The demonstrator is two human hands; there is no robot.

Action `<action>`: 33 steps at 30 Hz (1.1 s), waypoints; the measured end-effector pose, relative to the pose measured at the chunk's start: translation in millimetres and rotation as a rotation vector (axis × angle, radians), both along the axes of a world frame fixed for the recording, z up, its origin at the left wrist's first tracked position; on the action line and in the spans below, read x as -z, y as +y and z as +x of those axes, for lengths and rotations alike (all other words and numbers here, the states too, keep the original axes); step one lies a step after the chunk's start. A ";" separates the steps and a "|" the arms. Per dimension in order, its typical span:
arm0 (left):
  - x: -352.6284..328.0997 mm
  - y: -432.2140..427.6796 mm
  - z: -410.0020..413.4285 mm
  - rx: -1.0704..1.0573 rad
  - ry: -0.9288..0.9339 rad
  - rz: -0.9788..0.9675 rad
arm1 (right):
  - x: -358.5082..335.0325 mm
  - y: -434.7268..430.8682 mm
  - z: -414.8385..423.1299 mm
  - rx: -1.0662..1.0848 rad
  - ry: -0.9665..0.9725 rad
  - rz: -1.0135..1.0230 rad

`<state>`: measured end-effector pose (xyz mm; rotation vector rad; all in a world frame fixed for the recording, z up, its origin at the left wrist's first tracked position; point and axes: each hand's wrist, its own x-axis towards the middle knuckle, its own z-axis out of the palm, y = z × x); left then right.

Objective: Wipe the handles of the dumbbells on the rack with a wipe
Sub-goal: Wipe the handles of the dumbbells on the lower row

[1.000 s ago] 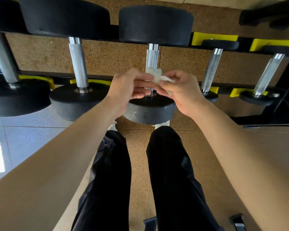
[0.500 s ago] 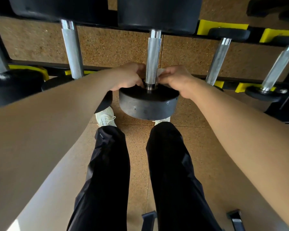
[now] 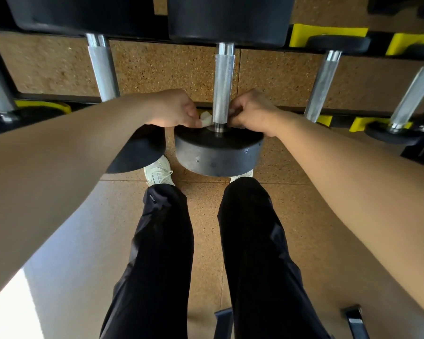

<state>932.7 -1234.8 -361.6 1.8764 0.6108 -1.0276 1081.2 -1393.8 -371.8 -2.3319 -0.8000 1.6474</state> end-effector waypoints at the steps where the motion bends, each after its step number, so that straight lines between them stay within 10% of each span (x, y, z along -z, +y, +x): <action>1: 1.8 -3.4 2.0 -0.039 -0.015 0.003 | -2.0 -3.9 4.4 -0.040 -0.006 -0.007; 14: -4.2 13.8 -7.6 0.093 0.061 -0.031 | -5.6 2.8 -3.8 -0.062 -0.011 -0.039; 25: -8.2 -6.6 -5.8 -0.914 0.044 -0.359 | -16.2 7.1 12.5 0.551 0.196 0.057; 33: -19.4 -15.8 36.4 -1.239 0.020 -0.370 | -25.5 5.4 35.2 1.256 0.529 0.197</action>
